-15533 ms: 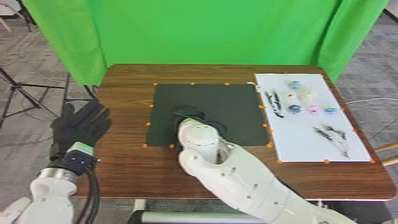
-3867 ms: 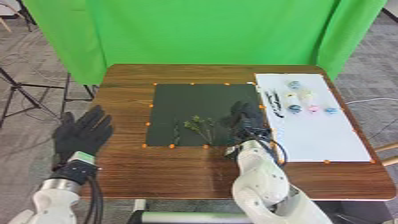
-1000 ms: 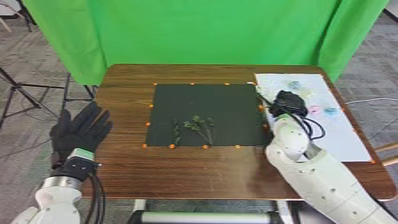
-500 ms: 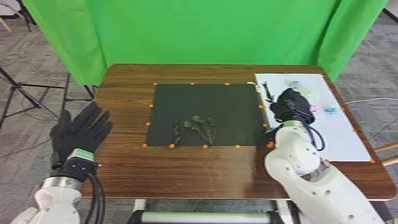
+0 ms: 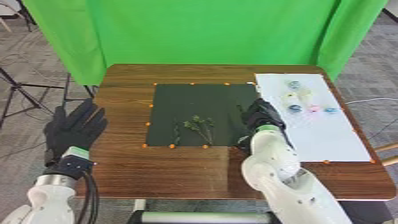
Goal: Arrange flowers
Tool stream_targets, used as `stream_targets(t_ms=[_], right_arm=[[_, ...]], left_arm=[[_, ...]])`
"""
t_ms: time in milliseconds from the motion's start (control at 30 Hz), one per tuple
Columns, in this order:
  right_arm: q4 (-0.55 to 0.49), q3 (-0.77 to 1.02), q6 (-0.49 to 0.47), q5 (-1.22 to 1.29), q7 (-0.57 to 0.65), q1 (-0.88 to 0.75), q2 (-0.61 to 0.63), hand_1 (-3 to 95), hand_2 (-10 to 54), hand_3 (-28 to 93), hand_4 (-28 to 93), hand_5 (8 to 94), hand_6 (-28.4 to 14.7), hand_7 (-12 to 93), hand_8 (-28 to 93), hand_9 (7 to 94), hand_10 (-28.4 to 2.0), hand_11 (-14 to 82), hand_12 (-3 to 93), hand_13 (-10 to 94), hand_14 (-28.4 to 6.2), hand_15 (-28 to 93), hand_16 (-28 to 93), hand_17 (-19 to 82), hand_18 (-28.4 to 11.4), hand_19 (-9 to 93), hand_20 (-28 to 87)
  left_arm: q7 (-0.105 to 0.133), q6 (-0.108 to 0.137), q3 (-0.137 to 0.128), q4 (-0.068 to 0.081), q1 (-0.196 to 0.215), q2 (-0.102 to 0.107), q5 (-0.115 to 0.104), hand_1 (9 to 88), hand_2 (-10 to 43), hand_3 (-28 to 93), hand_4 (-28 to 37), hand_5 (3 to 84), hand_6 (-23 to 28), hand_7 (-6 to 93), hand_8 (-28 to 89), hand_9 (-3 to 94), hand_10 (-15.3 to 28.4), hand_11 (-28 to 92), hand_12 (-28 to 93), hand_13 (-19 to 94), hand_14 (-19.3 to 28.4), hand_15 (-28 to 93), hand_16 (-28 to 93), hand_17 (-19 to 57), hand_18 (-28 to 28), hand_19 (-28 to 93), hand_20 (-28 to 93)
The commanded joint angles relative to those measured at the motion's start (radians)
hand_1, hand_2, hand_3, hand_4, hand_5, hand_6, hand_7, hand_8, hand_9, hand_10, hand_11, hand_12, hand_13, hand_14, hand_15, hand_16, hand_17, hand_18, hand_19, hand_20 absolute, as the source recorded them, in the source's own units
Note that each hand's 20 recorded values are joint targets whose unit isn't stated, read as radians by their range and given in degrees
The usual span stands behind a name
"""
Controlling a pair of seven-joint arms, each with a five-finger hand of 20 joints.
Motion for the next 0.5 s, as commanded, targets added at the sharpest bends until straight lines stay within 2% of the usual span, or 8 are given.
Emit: stream_targets(t_ms=[33, 200, 233, 267, 333, 500], right_arm=[[0.039, -0.033, -0.040, -0.007, 0.001, -0.039, -0.053, 50.1, -9.4, 79, -14, 75.6, -4.0, 38, 22, 87.0, -11.5, 32.5, 43.5, 87, -5.8, 62, 36, 59, -22.5, 93, 50], [0.054, -0.032, -0.041, -0.029, 0.007, -0.049, -0.054, 50.2, -9.4, 79, -14, 75.5, -4.1, 38, 22, 87.0, -11.6, 33.0, 43.6, 87, -5.7, 62, 37, 60, -21.8, 93, 54], [0.054, -0.036, -0.043, -0.031, 0.006, -0.048, -0.051, 50.3, -9.4, 79, -14, 75.5, -4.1, 38, 22, 87.0, -11.6, 33.1, 43.6, 87, -5.7, 62, 37, 60, -21.8, 93, 55], [0.055, -0.034, -0.050, -0.036, 0.005, -0.052, -0.052, 50.4, -9.4, 78, -14, 75.4, -4.1, 38, 21, 86.9, -11.6, 33.2, 43.7, 87, -5.7, 62, 37, 60, -21.8, 93, 55], [0.061, -0.037, -0.049, -0.056, 0.007, -0.051, -0.047, 50.8, -9.3, 78, -15, 75.1, -4.1, 37, 21, 86.5, -11.8, 33.0, 43.7, 87, -5.8, 62, 37, 60, -21.8, 93, 55], [0.046, -0.030, -0.054, -0.053, 0.015, -0.059, -0.034, 50.7, -9.5, 76, -16, 74.1, -4.0, 37, 20, 86.0, -11.9, 31.9, 44.3, 87, -6.0, 61, 37, 59, -22.1, 93, 54]], left_arm=[[0.002, 0.008, 0.010, -0.006, -0.008, 0.006, -0.006, 27.9, 14.7, 70, -28.3, 41.3, 5.7, 20.0, -12, 32.8, 12.0, 21, 7, 23, 12.0, 33, -12, -5.3, 10.0, 31, 6], [0.000, 0.011, 0.007, -0.005, -0.010, 0.008, -0.007, 27.9, 14.7, 70, -28.3, 41.4, 5.8, 20.1, -12, 32.9, 12.1, 21, 7, 22, 12.0, 33, -12, -5.3, 10.0, 31, 6], [0.006, 0.012, 0.005, -0.007, -0.006, 0.010, -0.010, 27.9, 14.7, 70, -28.3, 41.4, 5.8, 20.1, -12, 32.8, 12.1, 21, 7, 22, 12.1, 33, -12, -5.3, 10.0, 31, 6], [-0.004, 0.011, 0.001, -0.007, -0.004, 0.007, -0.006, 27.9, 14.8, 70, -28.3, 41.4, 5.8, 20.2, -12, 32.9, 12.1, 21, 7, 22, 12.1, 33, -12, -5.3, 10.0, 31, 6], [-0.005, 0.010, 0.001, -0.006, -0.004, 0.008, -0.008, 27.9, 14.8, 70, -28.3, 41.4, 5.7, 20.1, -12, 32.9, 12.1, 21, 7, 22, 12.1, 33, -12, -5.3, 10.0, 31, 6], [0.009, 0.017, -0.010, -0.014, 0.010, 0.011, -0.011, 28.0, 14.9, 70, -28.3, 41.4, 5.8, 20.2, -12, 32.9, 12.1, 21, 7, 22, 12.4, 33, -12, -5.3, 10.0, 31, 6]])
